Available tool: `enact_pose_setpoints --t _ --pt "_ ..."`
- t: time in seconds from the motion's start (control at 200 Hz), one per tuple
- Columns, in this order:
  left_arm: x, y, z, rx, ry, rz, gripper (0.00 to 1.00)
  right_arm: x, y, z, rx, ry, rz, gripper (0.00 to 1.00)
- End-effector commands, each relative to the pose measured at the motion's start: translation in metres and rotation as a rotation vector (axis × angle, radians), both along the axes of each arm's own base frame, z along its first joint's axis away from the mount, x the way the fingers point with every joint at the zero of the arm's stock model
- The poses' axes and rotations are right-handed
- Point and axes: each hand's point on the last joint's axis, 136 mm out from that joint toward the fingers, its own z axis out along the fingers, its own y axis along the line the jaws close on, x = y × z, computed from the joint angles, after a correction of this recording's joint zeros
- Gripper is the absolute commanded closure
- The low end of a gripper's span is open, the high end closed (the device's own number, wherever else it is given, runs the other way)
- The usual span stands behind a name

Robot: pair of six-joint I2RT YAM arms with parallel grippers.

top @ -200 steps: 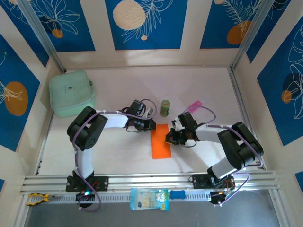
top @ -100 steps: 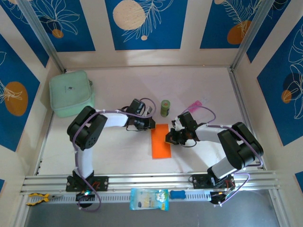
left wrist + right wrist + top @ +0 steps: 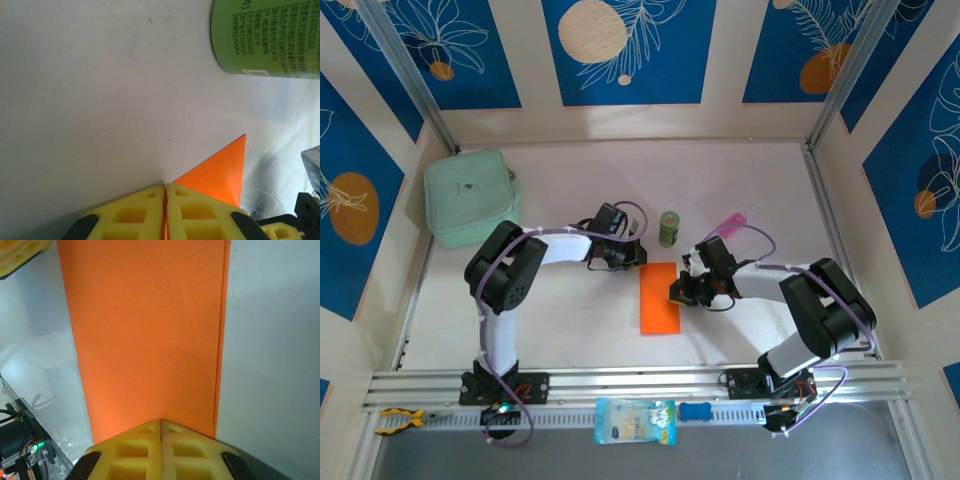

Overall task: Fold a paper plane with a square sheet of paper (pick it up from the middle)
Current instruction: First fold the square sheet of paper in half at the center of the table.

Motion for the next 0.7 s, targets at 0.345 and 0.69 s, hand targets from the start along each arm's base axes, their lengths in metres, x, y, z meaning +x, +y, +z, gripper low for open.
enact_pose_setpoints --t 0.345,0.69 --pt "0.038 0.042 -0.023 0.2 -0.035 0.192 0.89 -0.033 -0.026 -0.033 -0.151 0.135 0.0 1.0" --pt "0.034 0.037 0.017 0.148 -0.093 0.165 0.87 -0.032 -0.025 -0.033 -0.153 0.13 0.003 1.0"
